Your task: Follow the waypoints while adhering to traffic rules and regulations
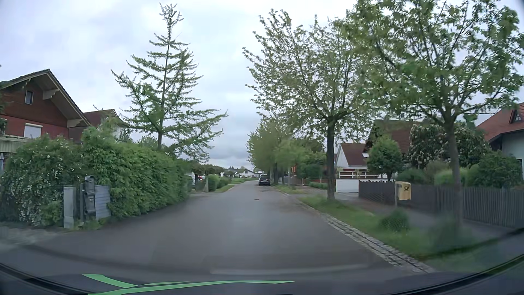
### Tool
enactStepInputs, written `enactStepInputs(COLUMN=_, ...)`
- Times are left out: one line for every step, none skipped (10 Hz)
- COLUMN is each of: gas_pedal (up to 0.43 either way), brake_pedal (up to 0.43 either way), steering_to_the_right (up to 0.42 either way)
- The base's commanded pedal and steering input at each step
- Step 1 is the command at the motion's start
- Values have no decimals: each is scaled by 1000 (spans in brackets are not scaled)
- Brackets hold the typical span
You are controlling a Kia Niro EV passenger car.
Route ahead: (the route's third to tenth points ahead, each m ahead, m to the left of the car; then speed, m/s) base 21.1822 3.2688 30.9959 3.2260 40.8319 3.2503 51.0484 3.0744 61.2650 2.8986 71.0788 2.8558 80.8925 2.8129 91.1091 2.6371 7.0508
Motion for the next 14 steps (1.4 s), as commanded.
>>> enactStepInputs(gas_pedal=98, brake_pedal=0, steering_to_the_right=-8)
enactStepInputs(gas_pedal=98, brake_pedal=0, steering_to_the_right=-5)
enactStepInputs(gas_pedal=98, brake_pedal=0, steering_to_the_right=-4)
enactStepInputs(gas_pedal=98, brake_pedal=0, steering_to_the_right=-4)
enactStepInputs(gas_pedal=98, brake_pedal=0, steering_to_the_right=-4)
enactStepInputs(gas_pedal=98, brake_pedal=0, steering_to_the_right=-3)
enactStepInputs(gas_pedal=98, brake_pedal=0, steering_to_the_right=-4)
enactStepInputs(gas_pedal=98, brake_pedal=0, steering_to_the_right=-3)
enactStepInputs(gas_pedal=98, brake_pedal=0, steering_to_the_right=-3)
enactStepInputs(gas_pedal=87, brake_pedal=0, steering_to_the_right=-4)
enactStepInputs(gas_pedal=87, brake_pedal=0, steering_to_the_right=-4)
enactStepInputs(gas_pedal=87, brake_pedal=0, steering_to_the_right=-3)
enactStepInputs(gas_pedal=87, brake_pedal=0, steering_to_the_right=-3)
enactStepInputs(gas_pedal=87, brake_pedal=0, steering_to_the_right=-4)
